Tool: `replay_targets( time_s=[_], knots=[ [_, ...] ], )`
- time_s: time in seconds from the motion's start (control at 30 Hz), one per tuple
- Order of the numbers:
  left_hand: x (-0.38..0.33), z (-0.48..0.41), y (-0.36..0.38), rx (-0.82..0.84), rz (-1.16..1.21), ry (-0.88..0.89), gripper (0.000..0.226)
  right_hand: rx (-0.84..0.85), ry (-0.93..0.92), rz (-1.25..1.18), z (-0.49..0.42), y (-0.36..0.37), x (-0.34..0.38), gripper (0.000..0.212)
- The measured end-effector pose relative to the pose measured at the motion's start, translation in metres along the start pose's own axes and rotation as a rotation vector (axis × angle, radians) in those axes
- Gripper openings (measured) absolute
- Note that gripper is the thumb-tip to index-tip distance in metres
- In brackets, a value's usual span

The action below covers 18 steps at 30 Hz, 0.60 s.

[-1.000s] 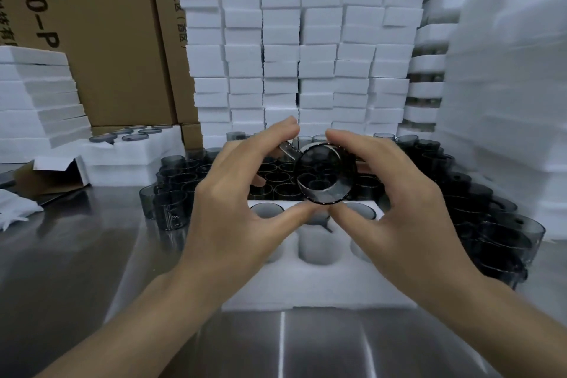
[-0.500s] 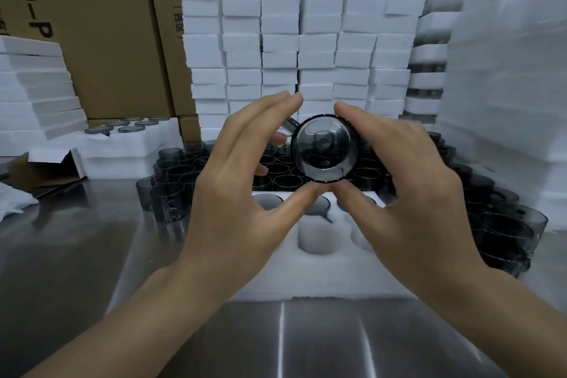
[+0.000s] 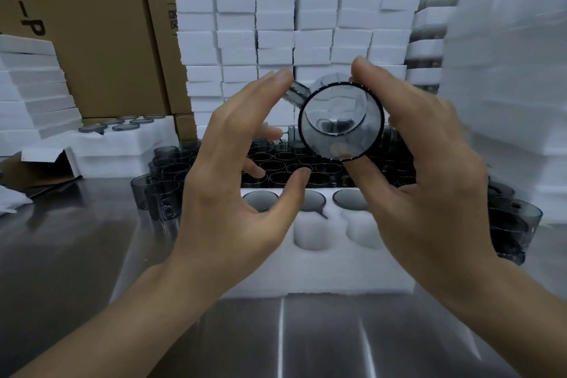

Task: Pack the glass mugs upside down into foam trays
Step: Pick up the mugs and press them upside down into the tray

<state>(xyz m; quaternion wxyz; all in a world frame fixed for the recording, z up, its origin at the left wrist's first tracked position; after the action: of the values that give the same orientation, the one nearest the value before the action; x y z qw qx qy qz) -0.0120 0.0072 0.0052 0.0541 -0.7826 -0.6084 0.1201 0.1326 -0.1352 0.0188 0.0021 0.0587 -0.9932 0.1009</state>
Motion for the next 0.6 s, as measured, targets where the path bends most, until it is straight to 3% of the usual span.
replay_targets(
  time_s=[0.2, 0.33, 0.47, 0.6],
  knots=[
    [-0.004, 0.000, 0.001, 0.004, 0.017, -0.004, 0.096, 0.013, 0.018, -0.040, -0.002, -0.001, 0.004, 0.061],
    [-0.004, 0.000, 0.001, 0.014, 0.000, 0.020, 0.094, 0.203, 0.367, -0.244, -0.017, 0.008, -0.008, 0.053],
    [-0.003, -0.001, 0.000, 0.030, -0.035, 0.049, 0.083, 0.105, 0.374, -0.296, -0.001, 0.003, 0.009, 0.068],
    [-0.006, -0.003, -0.001, 0.018, -0.046, 0.031, 0.070, 0.067, 0.444, -0.617, -0.002, 0.001, 0.021, 0.058]
  ],
)
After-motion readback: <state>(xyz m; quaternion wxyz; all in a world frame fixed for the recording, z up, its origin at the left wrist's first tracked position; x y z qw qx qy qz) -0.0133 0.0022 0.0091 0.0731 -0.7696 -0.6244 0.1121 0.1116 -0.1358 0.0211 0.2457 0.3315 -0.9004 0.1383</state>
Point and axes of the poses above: each hand's wrist, its own z-axis away from the middle knuckle, its own y-axis out of the palm, x = y × z, the point moved 1 cm from there along -z, towards the middle knuckle, and after that the axes turned 2 degrees about z, right-handed, at the moved point
